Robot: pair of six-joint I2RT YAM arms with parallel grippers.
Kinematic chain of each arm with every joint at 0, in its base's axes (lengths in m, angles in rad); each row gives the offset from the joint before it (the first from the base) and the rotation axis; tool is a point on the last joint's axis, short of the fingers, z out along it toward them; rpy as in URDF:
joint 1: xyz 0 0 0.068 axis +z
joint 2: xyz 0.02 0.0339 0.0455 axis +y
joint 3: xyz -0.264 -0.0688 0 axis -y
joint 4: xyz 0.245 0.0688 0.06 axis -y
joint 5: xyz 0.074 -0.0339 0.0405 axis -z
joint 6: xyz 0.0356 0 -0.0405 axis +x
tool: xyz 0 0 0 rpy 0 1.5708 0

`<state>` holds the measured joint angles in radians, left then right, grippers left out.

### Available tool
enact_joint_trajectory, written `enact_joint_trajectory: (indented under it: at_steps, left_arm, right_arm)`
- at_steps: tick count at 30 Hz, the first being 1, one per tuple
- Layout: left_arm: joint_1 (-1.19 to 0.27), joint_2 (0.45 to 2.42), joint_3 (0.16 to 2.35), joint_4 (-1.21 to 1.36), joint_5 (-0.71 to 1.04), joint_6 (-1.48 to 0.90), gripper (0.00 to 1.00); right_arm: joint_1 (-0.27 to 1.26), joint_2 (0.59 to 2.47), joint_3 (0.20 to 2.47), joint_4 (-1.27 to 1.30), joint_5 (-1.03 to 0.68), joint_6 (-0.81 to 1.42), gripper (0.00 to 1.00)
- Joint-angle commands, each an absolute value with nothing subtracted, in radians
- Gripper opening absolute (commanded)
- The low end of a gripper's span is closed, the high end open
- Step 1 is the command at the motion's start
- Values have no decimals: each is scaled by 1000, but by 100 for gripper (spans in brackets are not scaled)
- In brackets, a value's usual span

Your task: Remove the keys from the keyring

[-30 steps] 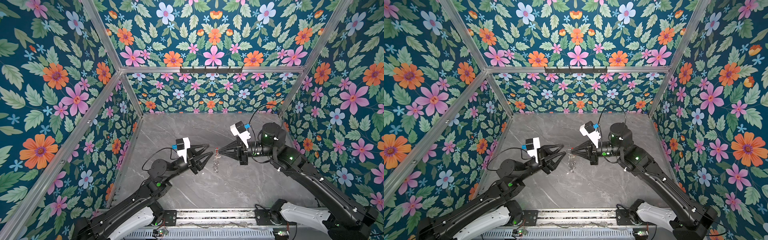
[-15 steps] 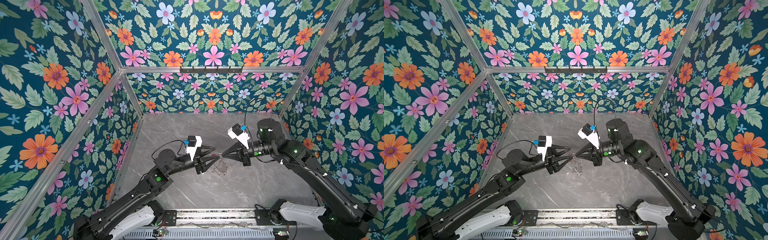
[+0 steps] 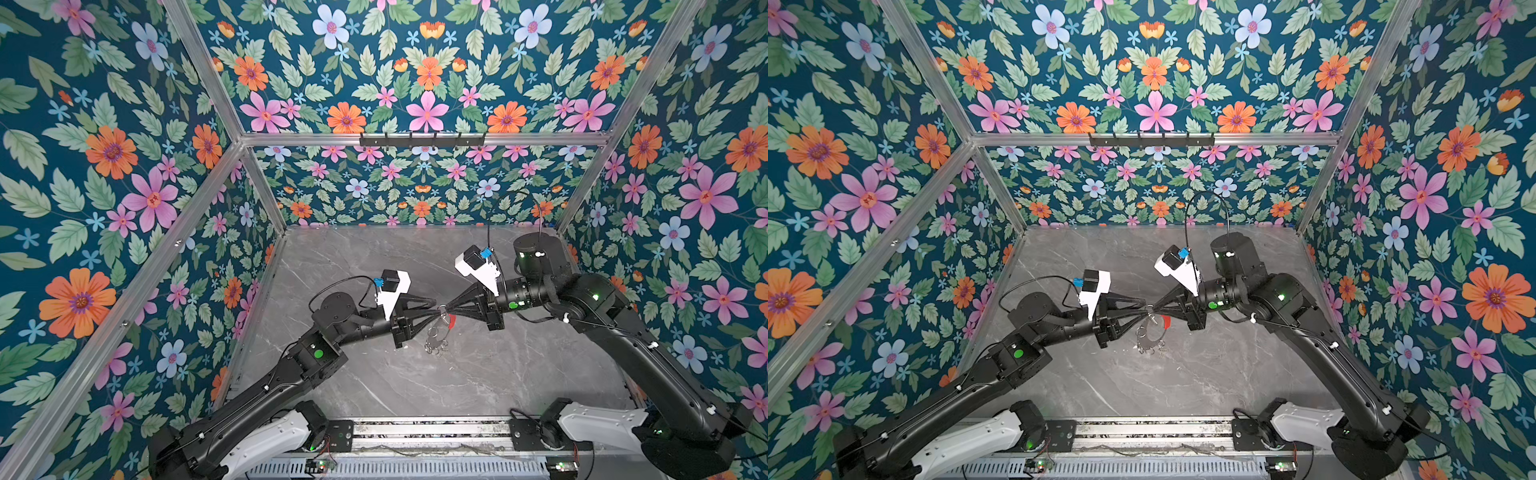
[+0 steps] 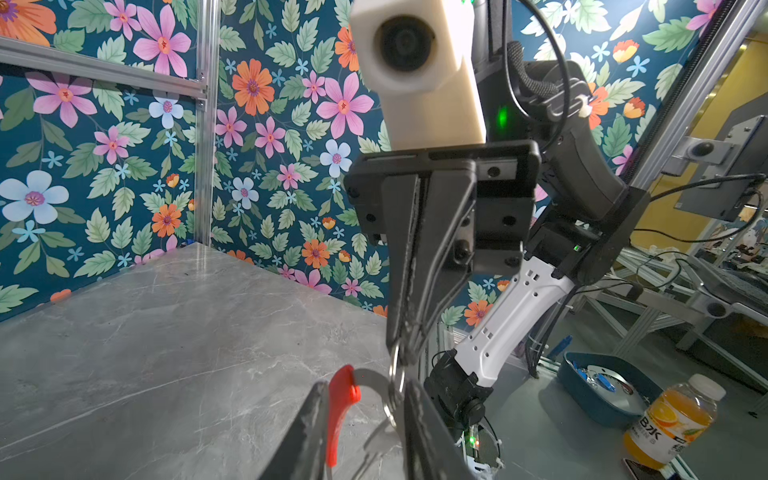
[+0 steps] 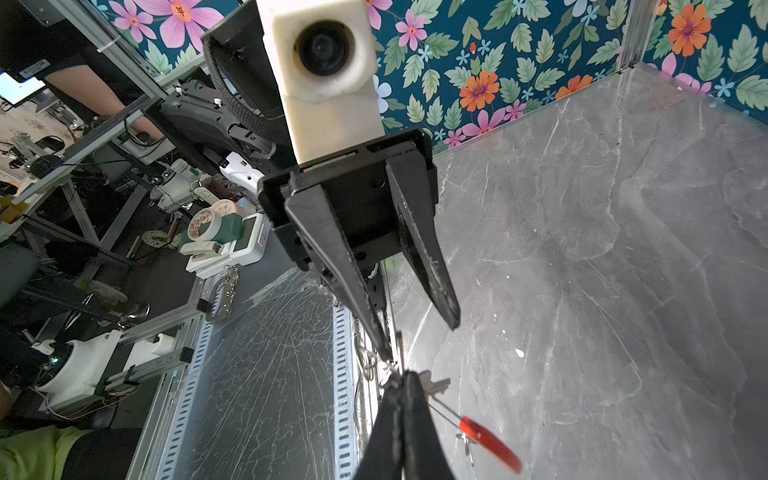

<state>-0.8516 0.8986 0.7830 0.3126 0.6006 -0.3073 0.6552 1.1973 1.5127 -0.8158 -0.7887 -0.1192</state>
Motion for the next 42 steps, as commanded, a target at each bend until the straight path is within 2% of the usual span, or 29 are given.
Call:
enact_joint_trajectory:
  at_steps: [1,7,13,19,26,33,36,39,41,42]
  left_arm:
    - [-852,899,791,307,629,-290,34]
    - [-851,903,798,295,651,-281,28]
    - [-852,908,799,295,666,-282,28]
    - [-851,910,801,290,666,-277,21]
    - [-851,914,804,281,666,-273,20]
    - [-851,931,814,279,687,-275,11]
    - [-851,928,814,281,687,-274,1]
    - [-852,916,799,302,671,-276,0]
    - [-851,903,779,337,653,-283,0]
    - [-851,894,764,362,640,-286,0]
  right_arm:
    - [655,1202,1529,-844,-778,-152,0]
    - [655,1216,1548,-867,-774,-165,0]
    - [658,1227,1558,-882,-779,-176,0]
    - [657,1238,1568,-909,-781,-198,0]
    - [658,1247,1582,-941,-781,-221,0]
    - [666,1258,1589,-957,-773,-229,0]
    - [666,1260,1591,-950,-770,-224,0]
    - [666,1248,1573,-904,-765,-199,0]
    - [666,1232,1553,-861,-768,-176,10]
    - [667,1221,1540,-832,-768,-162,19]
